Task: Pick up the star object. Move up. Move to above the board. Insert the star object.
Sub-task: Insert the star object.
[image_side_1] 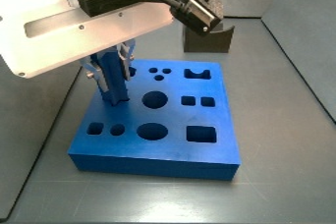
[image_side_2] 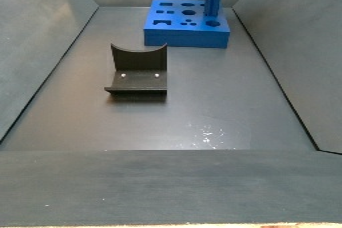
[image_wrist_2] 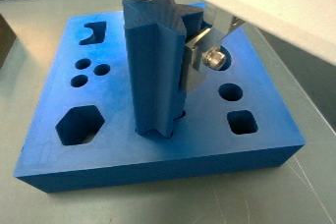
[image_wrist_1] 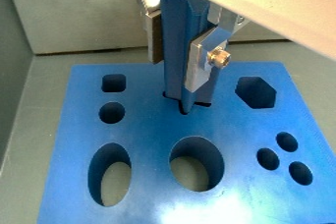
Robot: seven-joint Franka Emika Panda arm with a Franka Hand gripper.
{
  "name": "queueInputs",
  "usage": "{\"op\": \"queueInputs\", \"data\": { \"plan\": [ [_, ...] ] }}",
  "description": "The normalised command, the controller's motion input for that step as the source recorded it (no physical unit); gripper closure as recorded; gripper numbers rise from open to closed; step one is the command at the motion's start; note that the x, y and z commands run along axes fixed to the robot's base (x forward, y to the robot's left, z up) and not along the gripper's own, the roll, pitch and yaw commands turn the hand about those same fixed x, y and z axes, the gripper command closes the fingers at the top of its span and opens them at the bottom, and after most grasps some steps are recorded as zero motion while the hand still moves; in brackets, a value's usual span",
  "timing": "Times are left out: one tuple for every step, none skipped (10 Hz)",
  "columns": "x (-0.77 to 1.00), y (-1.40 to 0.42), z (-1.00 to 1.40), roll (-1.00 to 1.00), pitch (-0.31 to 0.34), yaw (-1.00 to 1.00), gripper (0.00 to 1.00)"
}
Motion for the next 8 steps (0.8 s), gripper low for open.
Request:
{"op": "queueInputs", "data": {
  "plan": [
    [0.00,-0.02,-0.12,-0.13,-0.009,-0.34,1.00],
    [-0.01,-0.02,-0.31,-0.16,-0.003,-0.43,1.00],
    [0.01,0.00,-0.18,-0.24,0.000,-0.33,1.00],
    [0.00,0.00,0.00,0.01,0.000,0.00,1.00],
    [0.06,0.14,-0.61,-0.20,-0.023,0.00,1.00],
    [0.23,0.32,-0.85,-0.32,0.071,0.00,1.00],
    [0.15,0.19,-0.37,-0.42,0.000,0.00,1.00],
    [0.00,0.00,-0.06,0.04,-0.009,0.00,1.00]
  ]
}}
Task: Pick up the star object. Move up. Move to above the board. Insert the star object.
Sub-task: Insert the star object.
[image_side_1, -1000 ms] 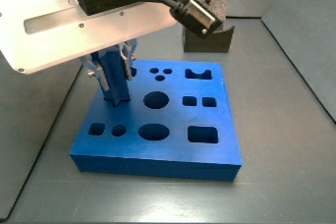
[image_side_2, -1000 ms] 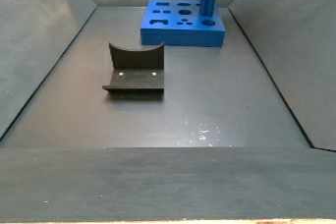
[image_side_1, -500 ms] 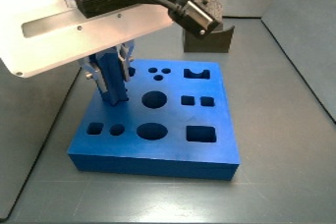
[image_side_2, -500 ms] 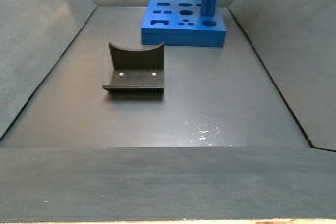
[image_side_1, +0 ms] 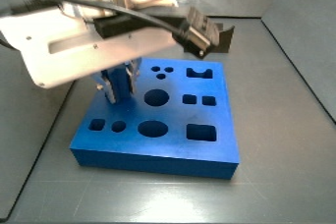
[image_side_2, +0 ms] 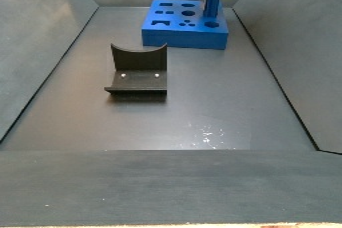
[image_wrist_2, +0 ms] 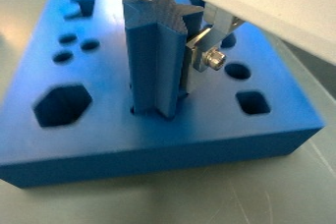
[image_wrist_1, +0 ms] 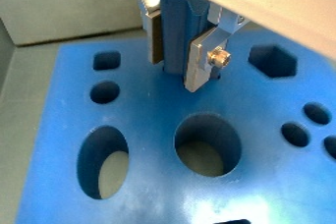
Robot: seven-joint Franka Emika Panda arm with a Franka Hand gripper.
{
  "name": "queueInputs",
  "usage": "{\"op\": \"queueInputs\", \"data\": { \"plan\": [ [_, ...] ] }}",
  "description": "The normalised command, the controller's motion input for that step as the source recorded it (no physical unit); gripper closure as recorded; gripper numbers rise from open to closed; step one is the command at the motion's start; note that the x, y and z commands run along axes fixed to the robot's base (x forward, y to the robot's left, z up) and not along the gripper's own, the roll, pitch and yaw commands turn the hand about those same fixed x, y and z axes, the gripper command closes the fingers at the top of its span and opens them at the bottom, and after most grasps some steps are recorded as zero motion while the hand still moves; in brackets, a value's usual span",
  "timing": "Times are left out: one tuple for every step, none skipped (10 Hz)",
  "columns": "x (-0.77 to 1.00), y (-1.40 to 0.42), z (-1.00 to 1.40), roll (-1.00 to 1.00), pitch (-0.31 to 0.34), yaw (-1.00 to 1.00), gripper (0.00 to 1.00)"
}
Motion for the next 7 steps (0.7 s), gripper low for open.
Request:
{"op": "queueInputs", "data": {
  "plan": [
    [0.00,0.00,-0.87,-0.01,-0.394,0.00,1.00],
    [0.00,0.00,-1.00,0.00,-0.257,0.00,1.00],
    [0.01,0.00,-0.92,-0.03,-0.329,0.00,1.00],
    [0.01,0.00,0.00,0.00,0.034,0.00,1.00],
    [0.00,0.00,0.00,0.00,-0.014,0.00,1.00],
    [0.00,0.00,0.00,0.00,0.000,0.00,0.00],
    [0.00,0.00,0.00,0.00,0.000,0.00,0.00]
  ]
}}
